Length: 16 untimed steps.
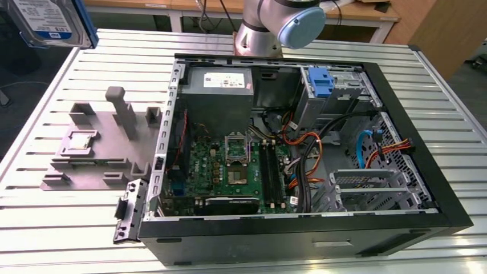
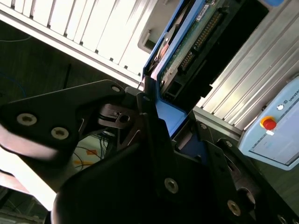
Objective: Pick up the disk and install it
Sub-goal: 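Pick up the disk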
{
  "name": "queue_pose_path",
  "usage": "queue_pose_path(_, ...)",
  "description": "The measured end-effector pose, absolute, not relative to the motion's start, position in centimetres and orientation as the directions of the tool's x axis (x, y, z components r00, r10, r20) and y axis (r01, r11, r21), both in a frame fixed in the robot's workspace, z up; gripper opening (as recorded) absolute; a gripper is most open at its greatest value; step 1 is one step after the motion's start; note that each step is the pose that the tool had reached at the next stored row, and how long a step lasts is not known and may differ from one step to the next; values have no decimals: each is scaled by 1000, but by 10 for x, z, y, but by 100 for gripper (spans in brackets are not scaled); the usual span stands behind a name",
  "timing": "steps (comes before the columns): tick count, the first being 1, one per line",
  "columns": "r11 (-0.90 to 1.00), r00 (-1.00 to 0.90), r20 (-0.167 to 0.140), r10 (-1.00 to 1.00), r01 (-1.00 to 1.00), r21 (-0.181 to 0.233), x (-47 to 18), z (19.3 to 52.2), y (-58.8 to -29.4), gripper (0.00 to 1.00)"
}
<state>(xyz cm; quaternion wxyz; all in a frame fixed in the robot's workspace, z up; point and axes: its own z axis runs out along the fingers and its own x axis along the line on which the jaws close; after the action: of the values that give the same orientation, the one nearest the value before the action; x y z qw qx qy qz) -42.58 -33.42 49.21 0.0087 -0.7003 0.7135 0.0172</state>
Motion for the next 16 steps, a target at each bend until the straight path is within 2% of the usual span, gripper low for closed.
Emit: queue_pose_path(16,18,-19,-36,-999,-1000,12,-426,492,-338,37)
